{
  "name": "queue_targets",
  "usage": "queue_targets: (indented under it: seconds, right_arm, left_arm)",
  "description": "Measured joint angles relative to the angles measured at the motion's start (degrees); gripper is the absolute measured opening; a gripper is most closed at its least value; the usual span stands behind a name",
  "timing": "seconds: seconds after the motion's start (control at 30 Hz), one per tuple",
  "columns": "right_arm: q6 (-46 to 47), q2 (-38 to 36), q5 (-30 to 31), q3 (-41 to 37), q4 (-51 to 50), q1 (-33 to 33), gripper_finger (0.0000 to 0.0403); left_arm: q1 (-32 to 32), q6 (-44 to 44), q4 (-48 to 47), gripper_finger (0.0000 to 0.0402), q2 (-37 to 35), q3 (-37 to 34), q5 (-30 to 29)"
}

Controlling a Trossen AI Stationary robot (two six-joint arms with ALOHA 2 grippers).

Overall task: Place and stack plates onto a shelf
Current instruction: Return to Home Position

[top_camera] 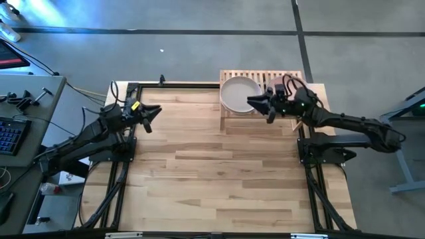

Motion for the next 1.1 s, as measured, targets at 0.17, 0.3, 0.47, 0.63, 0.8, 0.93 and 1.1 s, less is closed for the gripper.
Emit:
queue_targets:
  seconds: [0.17, 0.3, 0.47, 0.63, 0.8, 0.93, 1.1]
  right_arm:
    - [0.39, -2.58, 0.02, -5.84, 3.61, 0.17, 0.0098]
    - [1.26, -4.15, -1.14, -10.13, 6.7, 0.17, 0.0098]
    - [1.24, -6.51, -2.03, -13.82, 6.56, 0.15, 0.0098]
    - [1.49, -8.56, -4.27, -13.84, 6.84, 0.15, 0.0098]
    - [1.61, -9.8, -7.33, -12.59, 6.91, 0.31, 0.0098]
    - [2.44, -9.75, -8.41, -11.33, 6.82, 2.59, 0.0098]
    - [0.95, -9.47, -5.31, -11.23, 5.63, 10.07, 0.0098]
  left_arm:
    - [0.02, 0.17, 1.74, 0.0076, -0.06, -2.75, -0.06]
    - [0.02, 3.08, 5.12, 0.0076, -0.06, -5.0, -0.07]
    - [-0.02, 5.2, 9.76, 0.0076, -0.02, -6.82, 1.37]
    - [0.0, 9.24, 9.59, 0.0076, 0.05, -6.87, 2.97]
    - [0.0, 8.63, 9.55, 0.0076, 0.05, -6.87, 2.71]
    - [0.02, 8.62, 9.53, 0.0076, 0.05, -6.87, 2.51]
    - [0.02, 8.6, 8.98, 0.0076, 0.09, -6.87, 2.54]
